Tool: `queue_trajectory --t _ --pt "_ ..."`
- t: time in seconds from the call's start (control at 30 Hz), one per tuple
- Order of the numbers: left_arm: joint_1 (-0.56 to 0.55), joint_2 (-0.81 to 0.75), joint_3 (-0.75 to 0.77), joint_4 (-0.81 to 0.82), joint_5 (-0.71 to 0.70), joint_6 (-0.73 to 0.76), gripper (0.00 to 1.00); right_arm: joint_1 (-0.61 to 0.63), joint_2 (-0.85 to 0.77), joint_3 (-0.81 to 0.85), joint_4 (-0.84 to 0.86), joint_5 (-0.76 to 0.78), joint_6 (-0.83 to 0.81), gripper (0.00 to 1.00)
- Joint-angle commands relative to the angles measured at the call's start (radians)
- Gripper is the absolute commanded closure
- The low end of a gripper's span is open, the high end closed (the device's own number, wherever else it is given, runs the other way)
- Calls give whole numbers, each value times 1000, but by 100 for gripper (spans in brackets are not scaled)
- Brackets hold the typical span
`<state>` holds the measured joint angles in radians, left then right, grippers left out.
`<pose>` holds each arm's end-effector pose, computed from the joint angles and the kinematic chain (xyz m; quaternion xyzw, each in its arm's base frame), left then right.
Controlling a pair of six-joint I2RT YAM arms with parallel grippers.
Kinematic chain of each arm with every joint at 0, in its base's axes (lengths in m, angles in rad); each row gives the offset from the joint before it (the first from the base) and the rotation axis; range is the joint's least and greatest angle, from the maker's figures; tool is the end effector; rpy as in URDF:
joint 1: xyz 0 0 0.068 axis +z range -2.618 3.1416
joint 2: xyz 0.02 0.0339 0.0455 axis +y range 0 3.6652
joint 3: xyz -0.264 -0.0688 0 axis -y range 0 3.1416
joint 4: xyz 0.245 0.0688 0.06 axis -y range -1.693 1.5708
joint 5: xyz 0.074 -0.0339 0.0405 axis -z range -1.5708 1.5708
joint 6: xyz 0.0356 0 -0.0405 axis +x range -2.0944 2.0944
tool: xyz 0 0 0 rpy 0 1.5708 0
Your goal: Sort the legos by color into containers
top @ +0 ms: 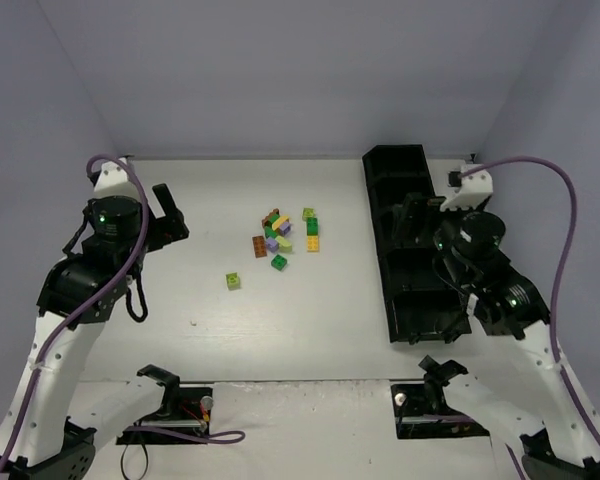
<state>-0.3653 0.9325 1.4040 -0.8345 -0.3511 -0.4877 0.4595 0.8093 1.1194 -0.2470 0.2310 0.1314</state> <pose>0.1483 -0.0436 0.4521 -0.1486 0.8029 -0.1004 0.5685 0.1482 0.0642 0.4433 -0.0281 0.6845 0.1354 0.7158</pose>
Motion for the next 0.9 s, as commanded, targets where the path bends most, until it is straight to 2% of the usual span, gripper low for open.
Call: queue_trajectory --t 0.0,0.13,0.23,0.47,0.6,0.83,0.87 --pt "6 41 -10 3 43 -46 12 2 111 14 67 -128 33 4" --pt "6 86 -45 8 81 -55 12 7 226 -21 152 -192 91 24" --pt "5 115 -72 18 123 -74 12 40 322 -35 213 -220 103 32" --pt "8 115 -175 55 150 -81 12 139 556 -3 303 -285 119 34" --pt "11 88 -206 51 155 -54 12 250 689 52 325 -297 102 32" --pt "12 -27 -241 20 143 -45 12 413 956 221 325 -239 132 31" --pt "12 -44 -238 11 138 -45 12 430 982 239 325 -182 166 31"
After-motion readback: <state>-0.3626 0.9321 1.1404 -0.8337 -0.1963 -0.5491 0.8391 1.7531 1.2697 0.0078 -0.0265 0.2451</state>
